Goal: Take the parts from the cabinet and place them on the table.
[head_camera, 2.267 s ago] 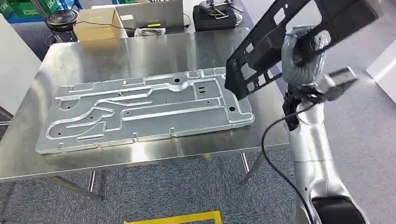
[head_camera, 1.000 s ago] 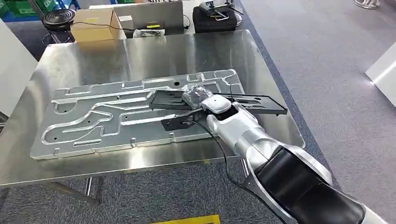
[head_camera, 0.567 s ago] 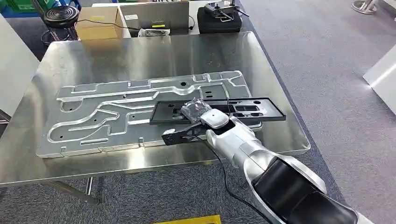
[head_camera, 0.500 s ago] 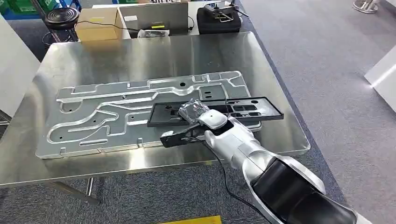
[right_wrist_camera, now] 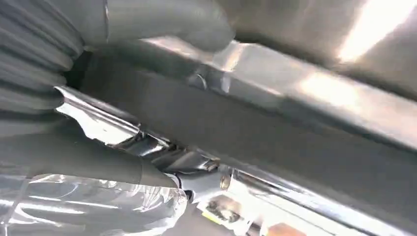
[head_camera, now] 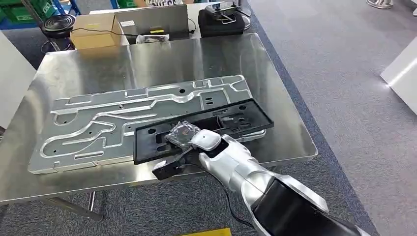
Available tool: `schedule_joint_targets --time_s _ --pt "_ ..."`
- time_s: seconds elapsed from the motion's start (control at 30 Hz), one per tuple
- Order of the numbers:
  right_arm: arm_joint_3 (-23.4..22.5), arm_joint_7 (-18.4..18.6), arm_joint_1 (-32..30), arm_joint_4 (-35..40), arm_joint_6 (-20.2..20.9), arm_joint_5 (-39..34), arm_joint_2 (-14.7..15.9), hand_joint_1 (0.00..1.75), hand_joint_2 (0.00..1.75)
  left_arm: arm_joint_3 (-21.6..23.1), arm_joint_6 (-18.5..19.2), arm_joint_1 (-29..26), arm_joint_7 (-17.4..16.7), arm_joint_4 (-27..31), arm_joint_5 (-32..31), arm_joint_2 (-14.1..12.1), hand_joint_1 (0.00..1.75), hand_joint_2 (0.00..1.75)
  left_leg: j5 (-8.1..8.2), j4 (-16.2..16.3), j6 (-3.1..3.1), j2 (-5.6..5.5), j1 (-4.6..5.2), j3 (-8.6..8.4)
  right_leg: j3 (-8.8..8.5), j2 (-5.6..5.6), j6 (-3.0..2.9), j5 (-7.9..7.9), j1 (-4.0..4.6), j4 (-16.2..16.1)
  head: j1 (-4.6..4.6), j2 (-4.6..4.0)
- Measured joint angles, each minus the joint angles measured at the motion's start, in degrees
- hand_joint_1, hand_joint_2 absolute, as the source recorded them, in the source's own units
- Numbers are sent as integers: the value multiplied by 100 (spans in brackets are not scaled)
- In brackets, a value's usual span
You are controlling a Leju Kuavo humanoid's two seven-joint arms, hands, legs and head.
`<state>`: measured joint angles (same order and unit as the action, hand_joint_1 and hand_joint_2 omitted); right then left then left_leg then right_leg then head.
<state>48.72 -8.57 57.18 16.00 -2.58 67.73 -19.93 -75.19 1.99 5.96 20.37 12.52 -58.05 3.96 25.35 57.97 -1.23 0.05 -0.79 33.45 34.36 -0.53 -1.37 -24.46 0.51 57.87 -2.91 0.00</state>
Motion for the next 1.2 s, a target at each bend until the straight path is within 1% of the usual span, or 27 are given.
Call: schedule_joint_targets --time_s 0.03,0.13,0.2,0.27,0.3,0.33,0.37,0.4,0.47,0.5,0.53,0.6,0.63,0.67,0.7,0.73,0.8,0.83,0.87,0.9,0.93,0.97,1.0,1.03,1.07,1.13,1.2 --pt "0 0 1 -2 -24 -18 0 0 0 2 0 3 -2 0 -22 0 0 0 -37 -21 49 -17 16 -4 9 -11 25 4 4 2 2 0" --pt "0 -4 1 -11 -87 -52 0 0 0 9 2 -15 -28 0 -44 0 0 0 -61 -28 132 -23 12 3 0 -12 107 23 -9 -18 0 0" --pt "0 -11 2 -15 -116 -70 0 0 0 15 18 -7 -31 0 -55 11 0 0 -99 -65 194 -10 -26 -12 85 4 175 -177 -13 217 2 0" --pt "0 -11 -16 -26 -203 -118 2 0 0 20 26 -9 -31 0 -59 9 0 0 -108 -64 215 -8 -24 11 496 14 218 -661 -49 1093 2 0" --pt "-4 -15 -28 -37 -262 -144 4 0 0 20 37 -14 -31 0 -74 7 0 0 -109 -61 215 -7 -23 25 722 16 232 -845 -60 1557 2 0" --pt "-11 -22 -35 -44 -302 -164 11 0 0 20 48 -15 -31 0 -90 7 0 0 -109 -59 215 -7 -23 30 848 18 239 -895 -72 1810 2 0" --pt "-15 -37 -36 -46 -337 -179 13 0 0 20 57 -18 -31 0 -92 4 0 0 -110 -58 215 -8 -23 28 841 22 239 -805 -82 1791 2 0" --pt "-22 -39 -36 -46 -376 -195 15 0 0 22 64 -16 -31 0 -92 4 0 0 -108 -54 212 -12 -23 25 685 22 226 -592 -86 1480 2 0" --pt "-59 -53 -25 -42 -474 -227 15 0 0 24 81 -12 -31 0 -94 7 0 0 -106 -45 194 -25 -22 17 137 20 164 -103 -78 413 2 0" --pt "-72 -70 -10 -39 -542 -238 15 0 0 24 81 -11 -35 0 -92 9 0 0 -108 -44 175 -24 -20 22 -47 19 120 -63 -61 24 2 0" --pt "-99 -96 3 -35 -636 -254 11 0 0 24 81 -6 -35 0 -90 13 0 0 -105 -29 133 -25 11 41 -52 34 125 -55 -30 -8 0 0" --pt "-160 -124 28 -18 -793 -286 9 0 0 24 81 -10 -42 0 -76 11 0 0 -115 -45 65 -27 3 45 -26 29 95 -57 -10 6 2 0" --pt "-177 -135 66 -4 -835 -297 9 0 0 24 81 -10 -42 0 -74 11 0 0 -128 -68 24 -27 1 35 -27 30 51 -42 -5 -14 2 0" --pt "-190 -142 106 7 -857 -297 7 0 0 24 83 -10 -42 0 -74 7 0 0 -102 -45 -5 -27 0 43 -58 41 7 2 -62 -81 0 0" --pt "-210 -138 144 22 -931 -297 4 0 0 24 96 -11 -35 0 -74 2 0 0 -16 58 -20 -22 -12 81 -74 46 -16 16 -69 -113 0 0" --pt "-223 -138 182 39 -971 -297 4 0 0 24 105 -11 -33 0 -74 4 0 0 191 359 -33 -21 -15 211 -73 50 -47 17 -72 -113 0 0" --pt "-280 -138 198 55 -1033 -295 9 0 0 24 118 -14 -26 0 -89 2 0 0 655 1351 -77 -21 -25 662 -70 52 -58 11 -55 -109 0 0" --pt "-302 -138 190 55 -1097 -295 18 0 0 24 125 -24 -22 0 -92 0 0 0 758 1727 -93 -21 -27 844 -64 53 -60 9 -53 -100 0 0" --pt "-332 -138 189 55 -1182 -291 31 0 0 26 133 -33 -13 0 -94 0 0 0 712 1801 -101 -20 -33 892 -60 53 -60 6 -54 -90 0 0" --pt "-361 -140 193 59 -1250 -284 42 0 0 24 144 -40 -9 0 -94 -2 0 0 528 1570 -106 -19 -43 787 -64 50 -52 -1 -58 -78 0 0" --pt "-400 -140 199 72 -1285 -280 53 0 0 26 153 -41 -4 0 -96 -7 0 0 278 1137 -109 -18 -53 569 -71 47 -38 -16 -66 -64 0 0" --pt "-435 -140 208 94 -1296 -278 61 0 0 26 157 -39 2 0 -96 -18 0 0 4 551 -107 -12 -63 283 -80 44 -12 -37 -74 -38 0 0" --pt "-453 -146 221 105 -1296 -278 66 0 0 26 162 -36 7 0 -96 -17 0 0 -106 68 -101 2 -77 70 -77 41 18 -65 -73 -3 0 0" --pt "-468 -149 240 105 -1303 -278 72 0 0 26 164 -27 7 0 -98 -17 0 0 -39 4 -53 -11 -24 10 -47 31 53 -81 -27 35 0 0" --pt "-483 -151 243 107 -1309 -278 77 0 0 26 166 -20 9 0 -98 -17 0 0 -53 29 0 -26 -33 37 -33 31 74 -69 -26 29 0 0" --pt "-509 -151 243 109 -1371 -280 87 0 0 26 166 -37 11 0 -98 -17 0 0 -52 40 53 -34 -26 61 -35 34 129 -57 -31 12 0 0" --pt "-638 -208 247 196 -1627 -389 131 0 0 26 168 -32 11 0 -98 -15 0 0 -96 -8 142 -28 -58 48 -12 33 203 -143 -61 106 2 0"
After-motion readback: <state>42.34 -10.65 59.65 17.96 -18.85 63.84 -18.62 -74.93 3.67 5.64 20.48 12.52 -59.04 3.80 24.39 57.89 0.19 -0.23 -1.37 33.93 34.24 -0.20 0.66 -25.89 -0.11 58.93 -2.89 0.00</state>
